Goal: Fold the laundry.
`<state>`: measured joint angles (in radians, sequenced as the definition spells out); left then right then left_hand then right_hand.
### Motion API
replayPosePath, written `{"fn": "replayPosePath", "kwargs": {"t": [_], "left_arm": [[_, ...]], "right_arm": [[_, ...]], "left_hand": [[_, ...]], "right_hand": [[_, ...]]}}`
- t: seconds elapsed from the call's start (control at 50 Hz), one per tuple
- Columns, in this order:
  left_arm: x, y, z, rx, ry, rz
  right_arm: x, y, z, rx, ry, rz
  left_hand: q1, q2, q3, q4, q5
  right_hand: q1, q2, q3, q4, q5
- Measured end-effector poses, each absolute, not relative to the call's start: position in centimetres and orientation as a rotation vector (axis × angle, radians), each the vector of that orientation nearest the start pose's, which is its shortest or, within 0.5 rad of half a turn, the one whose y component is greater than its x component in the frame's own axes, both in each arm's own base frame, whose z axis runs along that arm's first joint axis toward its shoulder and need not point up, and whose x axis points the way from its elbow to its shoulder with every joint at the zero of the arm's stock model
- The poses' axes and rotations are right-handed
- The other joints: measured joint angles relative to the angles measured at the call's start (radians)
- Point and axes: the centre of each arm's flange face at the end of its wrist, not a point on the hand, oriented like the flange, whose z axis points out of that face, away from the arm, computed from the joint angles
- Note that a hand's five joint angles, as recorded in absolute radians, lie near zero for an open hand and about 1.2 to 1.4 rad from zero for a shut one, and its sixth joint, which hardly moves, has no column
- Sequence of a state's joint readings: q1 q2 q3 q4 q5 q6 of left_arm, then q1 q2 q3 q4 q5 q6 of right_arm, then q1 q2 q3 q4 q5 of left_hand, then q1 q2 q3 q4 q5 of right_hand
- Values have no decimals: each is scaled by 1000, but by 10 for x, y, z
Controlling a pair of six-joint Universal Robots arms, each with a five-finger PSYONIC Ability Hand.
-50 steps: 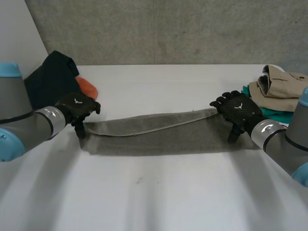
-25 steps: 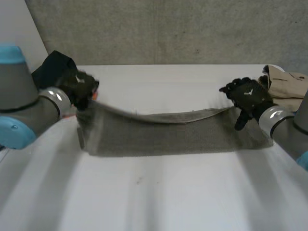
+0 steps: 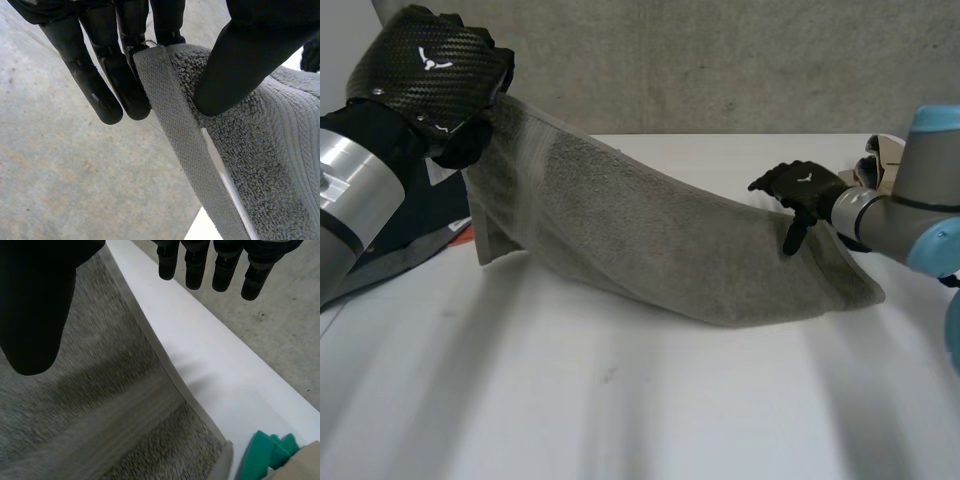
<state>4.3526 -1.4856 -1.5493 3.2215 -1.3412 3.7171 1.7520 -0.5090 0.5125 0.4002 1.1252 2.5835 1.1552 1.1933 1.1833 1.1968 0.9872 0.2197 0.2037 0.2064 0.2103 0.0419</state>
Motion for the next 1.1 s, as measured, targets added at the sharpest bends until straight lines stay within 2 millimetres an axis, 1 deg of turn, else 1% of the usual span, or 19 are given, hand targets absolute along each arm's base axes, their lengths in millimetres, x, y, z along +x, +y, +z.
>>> {"fn": "replayPosePath", "kwargs": {"t": [0.06, 0.12, 0.18, 0.22, 0.28, 0.36, 0.42, 0.44, 0.5, 0.56, 0.6, 0.68, 0.7, 0.8, 0.9, 0.98, 1.0, 1.06, 1.1], "left_arm": [[-244, -218, 352, 1128, 1609, -2423], [-244, -217, 353, 1124, 1589, -2436], [-242, -217, 352, 1116, 1566, -2453], [-242, -219, 351, 1111, 1562, -2457], [-238, -227, 348, 1093, 1569, -2453], [-230, -249, 341, 1055, 1590, -2438], [-223, -269, 339, 1015, 1586, -2439], [-218, -286, 341, 973, 1566, -2450], [-209, -320, 354, 862, 1492, -2491], [-202, -348, 374, 730, 1411, -2544], [-196, -369, 398, 591, 1332, -2603], [-192, -390, 435, 383, 1240, -2704], [-192, -394, 442, 345, 1231, -2724], [-192, -405, 452, 246, 1286, -2768], [-189, -415, 431, 228, 1460, -2722], [-184, -422, 402, 246, 1601, -2651], [-183, -425, 385, 264, 1670, -2612], [-180, -428, 353, 304, 1785, -2543], [-179, -427, 321, 347, 1892, -2478]], "right_arm": [[259, -432, 144, -1255, 2134, -1689], [263, -432, 137, -1274, 2128, -1696], [270, -433, 129, -1292, 2108, -1724], [273, -435, 128, -1292, 2091, -1756], [276, -442, 133, -1268, 2068, -1848], [277, -458, 155, -1183, 2026, -2058], [275, -471, 185, -1076, 1967, -2257], [272, -478, 213, -973, 1902, -2409], [263, -483, 274, -750, 1736, -2665], [252, -476, 335, -537, 1529, -2846], [246, -465, 372, -428, 1388, -2918], [240, -442, 410, -377, 1247, -2945], [240, -438, 413, -386, 1240, -2939], [242, -425, 402, -483, 1302, -2870], [245, -420, 362, -610, 1472, -2757], [245, -418, 327, -695, 1610, -2662], [245, -415, 305, -744, 1689, -2597], [244, -410, 273, -817, 1791, -2495], [244, -402, 242, -886, 1876, -2392]], "left_hand": [[0, 0, 0, 0, 0], [0, 0, 0, 0, 0], [0, 0, 0, 0, 0], [0, 0, 0, 0, 0], [0, 0, 0, 0, 0], [0, 0, 0, 0, 0], [0, 0, 9, 1, 0], [0, 0, 9, 1, 0], [0, 2, 9, 4, 0], [0, 3, 9, 4, 0], [0, 3, 9, 4, 0], [0, 3, 9, 5, 0], [0, 3, 9, 5, 0], [0, 3, 9, 5, 0], [0, 3, 9, 5, 0], [0, 3, 9, 5, 0], [0, 3, 9, 5, 0], [0, 3, 9, 5, 0], [0, 3, 9, 4, 0]], "right_hand": [[5, 6, 10, 4, 7], [127, 145, 143, 134, 126], [631, 633, 616, 609, 601], [774, 792, 763, 760, 751], [915, 967, 960, 963, 942], [915, 969, 973, 979, 946], [915, 969, 975, 979, 946], [915, 969, 976, 979, 946], [915, 969, 976, 979, 946], [915, 970, 976, 979, 946], [915, 969, 976, 979, 946], [915, 969, 976, 979, 947], [915, 969, 976, 979, 947], [915, 970, 976, 980, 955], [915, 969, 976, 984, 957], [915, 969, 976, 984, 957], [915, 969, 976, 984, 959], [915, 969, 976, 984, 966], [915, 969, 976, 984, 968]]}}
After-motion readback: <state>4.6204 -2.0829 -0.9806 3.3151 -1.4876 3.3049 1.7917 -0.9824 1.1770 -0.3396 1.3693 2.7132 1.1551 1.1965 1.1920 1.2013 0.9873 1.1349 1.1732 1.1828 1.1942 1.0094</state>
